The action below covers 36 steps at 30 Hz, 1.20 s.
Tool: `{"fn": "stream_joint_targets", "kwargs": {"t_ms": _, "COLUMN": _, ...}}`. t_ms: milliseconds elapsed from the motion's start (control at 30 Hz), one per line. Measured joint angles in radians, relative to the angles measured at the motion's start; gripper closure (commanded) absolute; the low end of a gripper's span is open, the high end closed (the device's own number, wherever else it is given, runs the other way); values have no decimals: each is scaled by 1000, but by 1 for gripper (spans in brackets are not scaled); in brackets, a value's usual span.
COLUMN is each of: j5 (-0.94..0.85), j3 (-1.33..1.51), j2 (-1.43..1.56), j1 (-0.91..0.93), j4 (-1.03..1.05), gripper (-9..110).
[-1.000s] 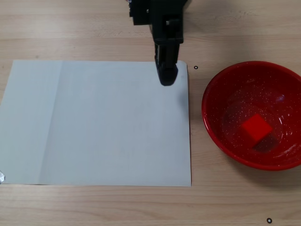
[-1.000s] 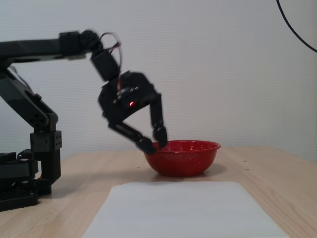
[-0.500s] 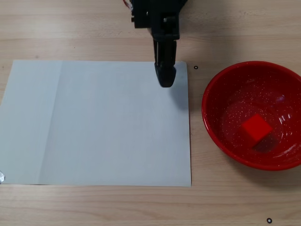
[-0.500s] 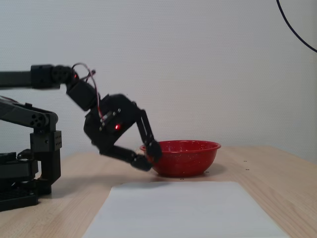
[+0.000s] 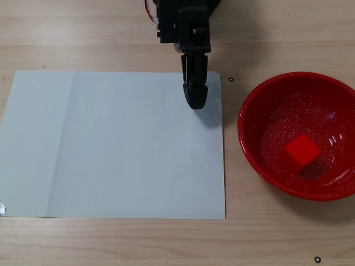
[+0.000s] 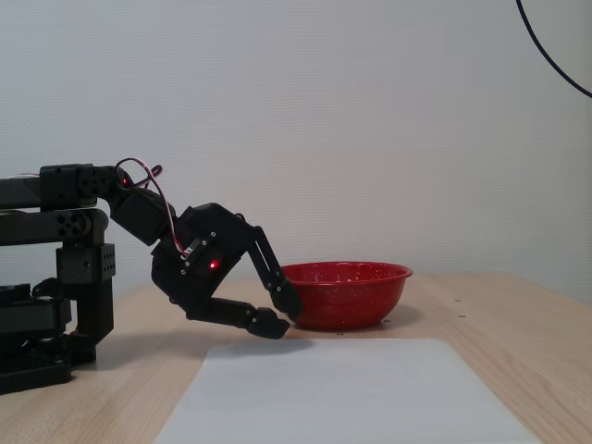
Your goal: Grasp the red cube and put it in the red bowl.
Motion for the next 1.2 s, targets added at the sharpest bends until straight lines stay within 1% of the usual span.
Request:
{"fn": "stream_joint_targets", "kwargs": {"t_ms": 133, "j5": -34, "j3": 0, "j2": 5, "j1": 11, "j4": 38, "gripper": 101}}
{"fn": "stream_joint_targets", "kwargs": {"t_ms": 467, "j5": -34, "j3": 0, "j2": 23, "j1": 11, "j4": 167, "gripper": 101}}
{"fn": "stream_joint_targets", "kwargs": {"t_ms": 1200, "j5": -26, "j3": 0, "j2": 28, "j1": 9, "j4": 173, "gripper": 101}}
